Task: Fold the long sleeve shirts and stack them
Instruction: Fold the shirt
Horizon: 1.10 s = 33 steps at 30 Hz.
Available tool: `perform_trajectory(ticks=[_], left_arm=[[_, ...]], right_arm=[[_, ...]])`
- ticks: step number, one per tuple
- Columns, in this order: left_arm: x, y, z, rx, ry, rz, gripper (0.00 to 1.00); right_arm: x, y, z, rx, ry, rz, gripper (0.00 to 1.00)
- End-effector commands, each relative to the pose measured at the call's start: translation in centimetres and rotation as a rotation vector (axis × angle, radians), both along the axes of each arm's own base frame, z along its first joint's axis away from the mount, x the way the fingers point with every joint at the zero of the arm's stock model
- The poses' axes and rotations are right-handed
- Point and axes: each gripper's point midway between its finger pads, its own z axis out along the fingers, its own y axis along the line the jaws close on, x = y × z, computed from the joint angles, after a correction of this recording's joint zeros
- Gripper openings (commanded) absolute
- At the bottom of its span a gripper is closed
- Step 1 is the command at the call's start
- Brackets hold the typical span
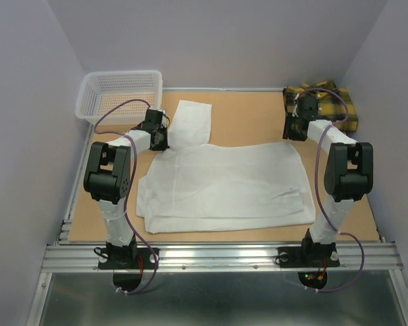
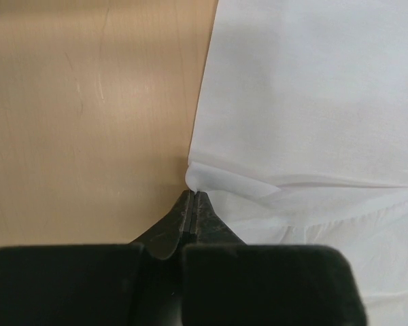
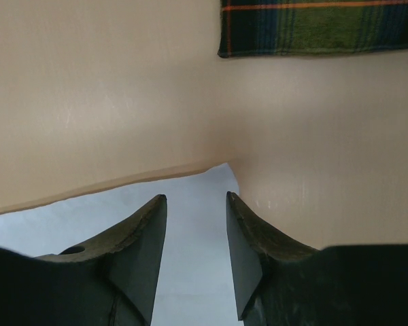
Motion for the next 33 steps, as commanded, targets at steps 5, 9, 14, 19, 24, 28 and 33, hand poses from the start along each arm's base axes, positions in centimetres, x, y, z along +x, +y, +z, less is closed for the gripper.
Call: perform_trajectory(ticks=[5, 9, 14, 19, 24, 28, 33], left_arm=[[-1.5, 0.0, -0.9, 0.054, 0.042, -0.011, 0.0], [-0.9, 0.2, 0.7, 0.06, -0.015, -0.002, 0.0], [-0.4, 0.1, 1.6, 0.06, -0.039, -0.003, 0.0], [-0.2, 0.2, 1.8, 0.066, -0.04, -0.001, 0.0], [-0.2, 0.4, 1.8, 0.075, -0.041, 0.01, 0.0], [-0.2, 0.4, 1.7, 0.076, -0.038, 0.012, 0.0], [0.0, 0.5, 1.6, 0.081, -0.036, 0.017, 0.0]], right_arm=[[3.1, -1.2, 1.6, 0.005, -0.081, 0.068, 0.46], [3.5, -1.8, 0.9, -0.011, -0.073, 0.073, 0.46], [3.9, -2.3, 0.2, -0.031, -0.061, 0.114, 0.45], [3.7, -1.0, -1.0, 0.021, -0.046, 0.197, 0.43], [3.3, -0.5, -2.8, 0.042, -0.008, 0.231, 0.43], [3.0, -0.3, -3.6, 0.047, 0.008, 0.25, 0.43], [2.5, -0.4, -3.8, 0.035, 0.017, 0.258, 0.35]])
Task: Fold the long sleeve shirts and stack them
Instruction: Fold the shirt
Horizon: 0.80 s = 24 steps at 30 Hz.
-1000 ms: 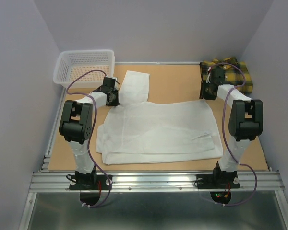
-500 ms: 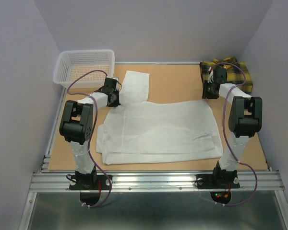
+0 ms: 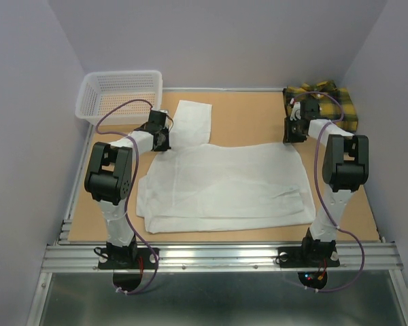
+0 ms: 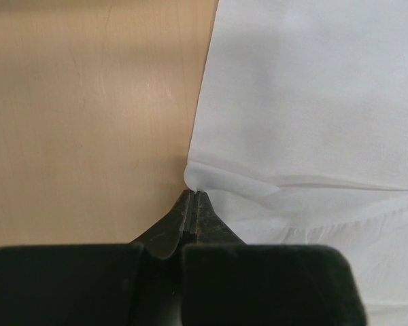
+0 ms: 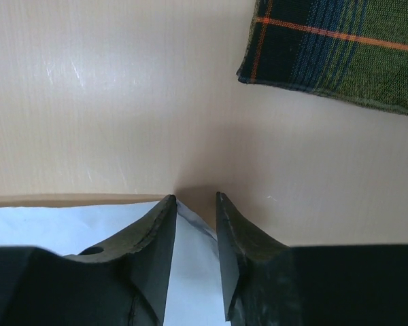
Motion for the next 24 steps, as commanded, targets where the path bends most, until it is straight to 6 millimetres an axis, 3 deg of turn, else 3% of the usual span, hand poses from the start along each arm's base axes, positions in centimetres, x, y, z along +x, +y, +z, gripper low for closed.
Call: perform_trajectory(ticks=[1, 4, 5, 13, 24], left_arm=[[0.1, 0.4, 1.6, 0.02, -0.018, 0.01, 0.0], [0.5, 0.6, 1.7, 0.027, -0.024, 0.023, 0.0], [0.6, 0.7, 1.7, 0.033, -0.025, 0.026, 0.0], [1.5, 1.5, 5.1, 0.058, -0.109, 0.066, 0.0], [0.9, 2.5, 7.8, 0.062, -0.191, 0.109, 0.0]], right_arm=[[1.2, -0.1, 0.8, -0.005, -0.047, 0.029, 0.25], [1.5, -0.2, 1.9, -0.009, -0.071, 0.032, 0.04], [1.7, -0.2, 2.3, -0.011, -0.082, 0.034, 0.02], [2.4, -0.5, 6.8, -0.028, -0.178, 0.022, 0.01], [1.4, -0.5, 10.3, 0.003, -0.268, -0.057, 0.01]])
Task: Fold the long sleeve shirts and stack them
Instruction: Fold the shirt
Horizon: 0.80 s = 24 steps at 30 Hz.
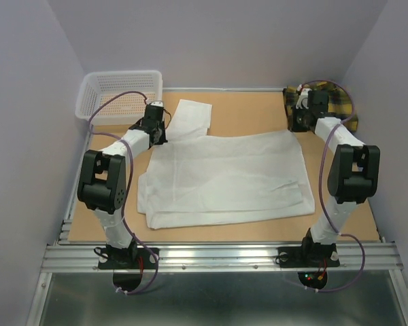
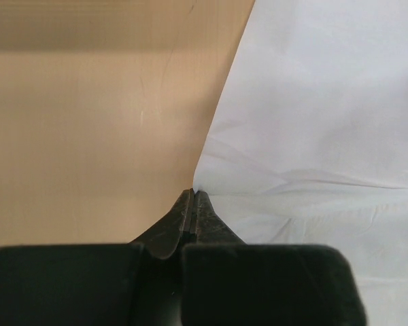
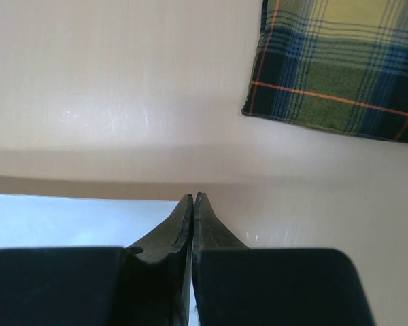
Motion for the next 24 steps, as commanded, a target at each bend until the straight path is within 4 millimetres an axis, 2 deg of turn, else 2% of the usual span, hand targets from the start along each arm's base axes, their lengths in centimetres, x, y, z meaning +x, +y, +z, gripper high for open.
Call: perform_trajectory(ticks=[1, 3, 9, 12, 13, 15, 16, 17, 20, 24], left_arm=[[0.1, 1.0, 3.8, 0.011, -0.106, 0.043, 0.0], [-0.1, 1.3, 4.0, 0.019, -0.113, 0.054, 0.0], [-2.5, 2.0, 3.9, 0.01, -0.095, 0.094, 0.0], [-4.2, 2.3, 3.5, -0.004, -0.073, 0.111, 0.0], [-5.0, 2.3, 3.3, -0.019, -0.068, 0.123, 0.0], [-6.3, 1.9, 2.5, -0.049, -0.033, 0.116, 0.0], [-6.7, 1.5, 2.7, -0.083, -0.032, 0.119, 0.0], [-7.1, 1.6, 2.5, -0.089, -0.027, 0.127, 0.0], [-8.6, 1.0, 1.3, -0.132, 0.013, 0.129, 0.0], [-10.4, 1.7, -0.4, -0.12, 0.079, 0.183, 0.0]], right_arm=[[0.3, -0.7, 3.5, 0.004, -0.113, -0.067, 0.01], [-0.4, -0.9, 3.3, 0.001, -0.107, -0.083, 0.01], [-2.2, -1.7, 3.3, -0.008, -0.115, -0.158, 0.01], [-3.5, -1.8, 3.3, 0.006, -0.127, -0.193, 0.01], [-4.0, -1.7, 2.6, 0.009, -0.117, -0.197, 0.01], [-4.6, -1.7, 2.9, 0.027, -0.126, -0.223, 0.01], [-5.2, -1.5, 2.2, 0.042, -0.11, -0.231, 0.01], [-5.1, -1.4, 2.6, 0.047, -0.12, -0.226, 0.01], [-6.3, -1.1, 1.4, 0.078, -0.094, -0.25, 0.01], [-8.1, -1.2, -0.7, 0.103, -0.049, -0.321, 0.01]])
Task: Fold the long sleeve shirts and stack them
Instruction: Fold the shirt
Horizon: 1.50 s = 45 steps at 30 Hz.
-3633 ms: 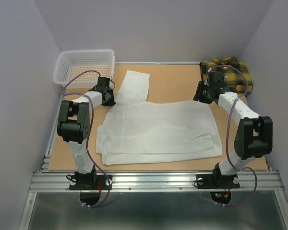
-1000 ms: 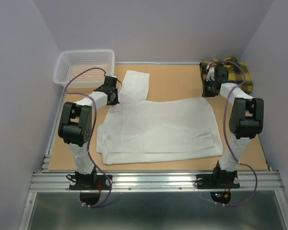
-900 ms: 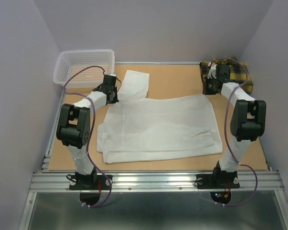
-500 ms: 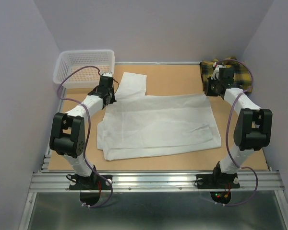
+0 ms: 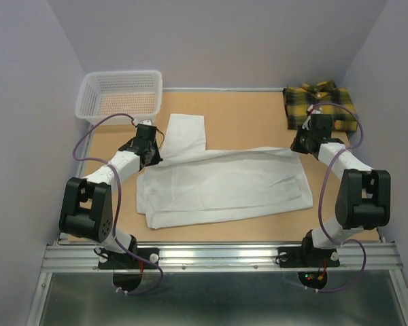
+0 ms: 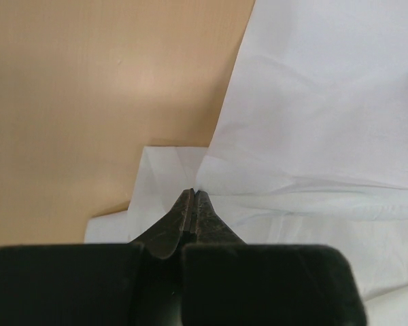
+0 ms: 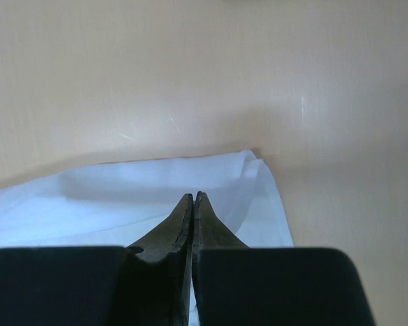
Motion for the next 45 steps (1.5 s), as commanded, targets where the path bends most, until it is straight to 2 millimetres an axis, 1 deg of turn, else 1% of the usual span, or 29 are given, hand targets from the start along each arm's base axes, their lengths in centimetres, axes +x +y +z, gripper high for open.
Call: perform_trajectory(ticks=[1, 3, 4, 7, 9, 10, 13, 17, 18, 19, 21, 22, 23, 26, 27, 28, 29, 30, 32, 33, 34, 35, 36, 37, 38, 40, 42, 43, 45], left_arm=[[-2.1, 0.7, -1.1, -0.008, 0.06, 0.072, 0.0], [-3.0, 1.3, -1.9, 0.005, 0.092, 0.117, 0.0], [-3.4, 1.5, -2.3, 0.011, 0.106, 0.129, 0.0], [-4.1, 2.1, -3.2, 0.026, 0.132, 0.172, 0.0], [-4.4, 2.3, -3.5, 0.034, 0.142, 0.187, 0.0], [-4.4, 2.3, -3.5, 0.03, 0.142, 0.195, 0.0], [-4.7, 2.1, -3.5, 0.019, 0.146, 0.191, 0.02], [-4.8, 1.9, -2.2, -0.003, 0.113, 0.169, 0.08], [-4.7, 1.8, -1.7, -0.007, 0.102, 0.161, 0.14], [-4.6, 1.7, -1.0, -0.014, 0.084, 0.153, 0.18], [-4.5, 1.5, -0.3, -0.022, 0.066, 0.137, 0.23], [-4.5, 1.4, 0.1, -0.027, 0.058, 0.132, 0.27], [-4.5, 1.3, 0.5, -0.039, 0.045, 0.124, 0.28], [-4.6, 0.9, 1.2, -0.055, 0.028, 0.103, 0.31], [-4.7, 0.9, 1.4, -0.057, 0.025, 0.102, 0.38], [-4.8, 0.9, 1.4, -0.059, 0.024, 0.099, 0.43], [-4.8, 0.9, 1.8, -0.066, 0.015, 0.099, 0.48], [-4.7, 0.8, 2.0, -0.069, 0.008, 0.096, 0.58], [-4.3, 0.6, 2.7, -0.08, -0.01, 0.095, 0.71], [-4.1, 0.6, 2.9, -0.081, -0.018, 0.096, 0.75], [-3.8, 0.5, 3.3, -0.086, -0.029, 0.095, 0.86], [-3.5, 0.4, 3.3, -0.083, -0.029, 0.086, 0.9], [-3.1, 0.3, 3.6, -0.085, -0.039, 0.08, 0.93], [-2.5, 0.0, 4.1, -0.09, -0.055, 0.07, 0.96], [-2.1, -0.2, 3.9, -0.086, -0.047, 0.059, 0.98], [-0.8, -0.5, 5.0, -0.086, -0.08, 0.044, 0.99], [0.3, -0.8, 5.1, -0.078, -0.085, 0.02, 0.99], [1.2, -1.1, 6.0, -0.081, -0.11, 0.014, 0.99], [2.5, -1.4, 5.8, -0.074, -0.117, -0.005, 0.99]], right_arm=[[-0.8, -0.7, -0.5, 0.021, -0.022, -0.095, 0.01], [-1.4, -0.6, -0.9, 0.039, -0.014, -0.117, 0.01], [-2.1, -0.7, -1.9, 0.04, 0.006, -0.132, 0.01], [-3.2, -1.3, -2.9, 0.032, 0.021, -0.186, 0.04], [-3.6, -1.3, -3.2, 0.04, 0.027, -0.202, 0.07], [-3.9, -1.3, -3.4, 0.045, 0.033, -0.208, 0.12], [-3.9, -0.7, -2.7, 0.068, 0.013, -0.189, 0.16], [-3.8, 0.1, -0.2, 0.092, -0.054, -0.145, 0.25], [-3.4, 0.4, 1.5, 0.107, -0.101, -0.122, 0.29], [-3.2, 0.8, 2.3, 0.117, -0.12, -0.105, 0.36], [-2.5, 1.7, 3.9, 0.143, -0.155, -0.062, 0.41], [-1.9, 2.7, 5.2, 0.164, -0.18, -0.024, 0.44], [-1.7, 3.2, 5.6, 0.175, -0.186, -0.008, 0.47], [-0.8, 4.9, 6.8, 0.194, -0.206, 0.043, 0.48], [-0.5, 4.9, 6.9, 0.193, -0.207, 0.044, 0.48], [-0.4, 6.4, 6.7, 0.2, -0.197, 0.077, 0.48], [0.0, 6.9, 6.1, 0.204, -0.181, 0.086, 0.48], [0.1, 7.4, 5.6, 0.213, -0.164, 0.092, 0.48], [0.3, 9.3, 4.7, 0.205, -0.145, 0.125, 0.48], [0.3, 9.8, 3.1, 0.194, -0.111, 0.129, 0.48], [0.2, 10.8, 2.5, 0.191, -0.099, 0.146, 0.48], [0.1, 11.1, 1.4, 0.196, -0.075, 0.148, 0.48], [-0.3, 11.3, -0.4, 0.199, -0.027, 0.144, 0.47], [-0.5, 11.4, -1.2, 0.199, -0.011, 0.142, 0.48], [-0.8, 11.4, -2.1, 0.194, 0.007, 0.136, 0.47], [-1.8, 11.2, -4.0, 0.184, 0.05, 0.132, 0.47], [-2.3, 10.9, -4.9, 0.171, 0.068, 0.132, 0.48], [-2.6, 10.9, -5.1, 0.167, 0.075, 0.136, 0.48], [-2.8, 10.8, -5.1, 0.166, 0.074, 0.144, 0.48]])
